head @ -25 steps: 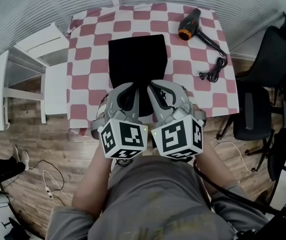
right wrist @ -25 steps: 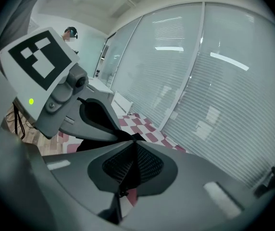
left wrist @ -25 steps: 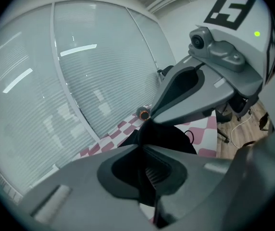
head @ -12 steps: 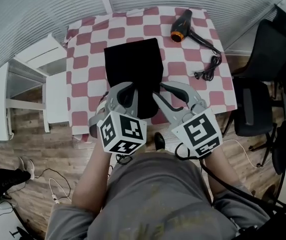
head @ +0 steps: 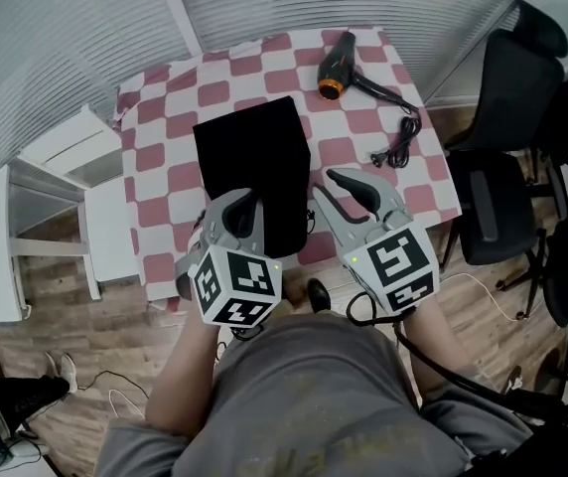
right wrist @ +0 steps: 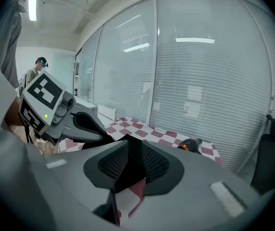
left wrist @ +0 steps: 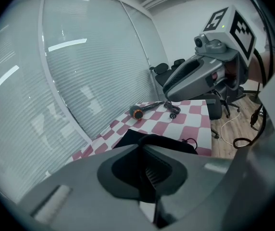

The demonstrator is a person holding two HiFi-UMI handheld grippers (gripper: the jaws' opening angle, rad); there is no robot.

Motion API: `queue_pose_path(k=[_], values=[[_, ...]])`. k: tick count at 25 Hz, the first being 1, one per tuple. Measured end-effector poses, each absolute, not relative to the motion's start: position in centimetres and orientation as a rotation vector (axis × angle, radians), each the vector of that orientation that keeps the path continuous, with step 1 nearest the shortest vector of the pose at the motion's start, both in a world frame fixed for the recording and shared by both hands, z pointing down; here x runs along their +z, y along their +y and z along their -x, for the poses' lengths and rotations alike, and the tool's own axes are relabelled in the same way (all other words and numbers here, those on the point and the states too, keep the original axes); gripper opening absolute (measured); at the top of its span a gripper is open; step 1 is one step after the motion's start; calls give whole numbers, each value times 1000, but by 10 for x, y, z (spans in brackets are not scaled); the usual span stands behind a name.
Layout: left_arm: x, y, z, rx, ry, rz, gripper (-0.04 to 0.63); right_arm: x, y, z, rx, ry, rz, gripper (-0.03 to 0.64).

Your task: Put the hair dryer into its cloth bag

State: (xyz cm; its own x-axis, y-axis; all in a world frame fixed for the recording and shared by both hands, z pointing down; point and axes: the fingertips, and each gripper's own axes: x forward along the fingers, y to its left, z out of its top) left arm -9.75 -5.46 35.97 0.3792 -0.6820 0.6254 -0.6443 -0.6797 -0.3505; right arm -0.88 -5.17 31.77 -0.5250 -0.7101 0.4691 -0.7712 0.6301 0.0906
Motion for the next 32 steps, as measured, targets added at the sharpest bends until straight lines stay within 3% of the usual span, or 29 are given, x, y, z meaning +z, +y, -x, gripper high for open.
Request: queue_pose_path(k=[8, 23, 32], values=[[357, -62, 99, -1153, 1160, 2625, 11, 315, -67, 3, 177, -2307, -1286, 115], [354, -79, 96, -1010, 1205, 2723, 11, 337, -131, -73, 213, -2237, -1317, 127], [342, -105, 83, -904, 1184, 2653, 11, 386, -220, -122, 200, -2188, -1138, 197]])
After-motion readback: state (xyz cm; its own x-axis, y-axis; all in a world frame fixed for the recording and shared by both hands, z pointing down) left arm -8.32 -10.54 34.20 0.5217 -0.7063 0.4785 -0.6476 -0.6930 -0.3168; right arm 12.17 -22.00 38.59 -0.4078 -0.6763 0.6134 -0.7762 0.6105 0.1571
